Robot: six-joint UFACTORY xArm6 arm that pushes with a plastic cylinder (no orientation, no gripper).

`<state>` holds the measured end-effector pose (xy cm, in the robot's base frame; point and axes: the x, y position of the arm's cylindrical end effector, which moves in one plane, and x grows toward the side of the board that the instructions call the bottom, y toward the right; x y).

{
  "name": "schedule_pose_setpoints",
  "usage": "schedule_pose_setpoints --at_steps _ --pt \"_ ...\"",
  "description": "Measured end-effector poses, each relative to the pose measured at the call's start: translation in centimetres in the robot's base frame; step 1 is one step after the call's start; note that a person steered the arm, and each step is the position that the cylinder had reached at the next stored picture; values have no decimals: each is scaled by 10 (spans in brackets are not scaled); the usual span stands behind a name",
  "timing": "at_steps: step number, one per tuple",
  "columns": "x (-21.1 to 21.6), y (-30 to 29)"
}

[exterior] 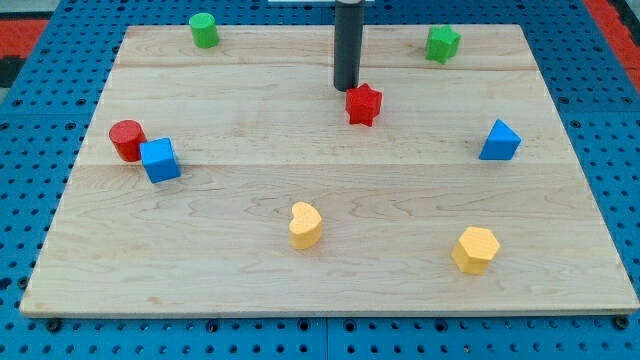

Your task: Push the red star towards the yellow hexagon

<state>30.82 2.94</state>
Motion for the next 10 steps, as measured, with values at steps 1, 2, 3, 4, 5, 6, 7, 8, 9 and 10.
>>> schedule_pose_setpoints --at_steps 1,2,3,4,5,6,7,8,9,10 --pt "50 38" --pt "128 88" --pt "135 119" --pt "135 120" --pt "178 167" --pt "224 231" --pt "297 249" --pt "310 215" --pt "309 187" --pt "309 178"
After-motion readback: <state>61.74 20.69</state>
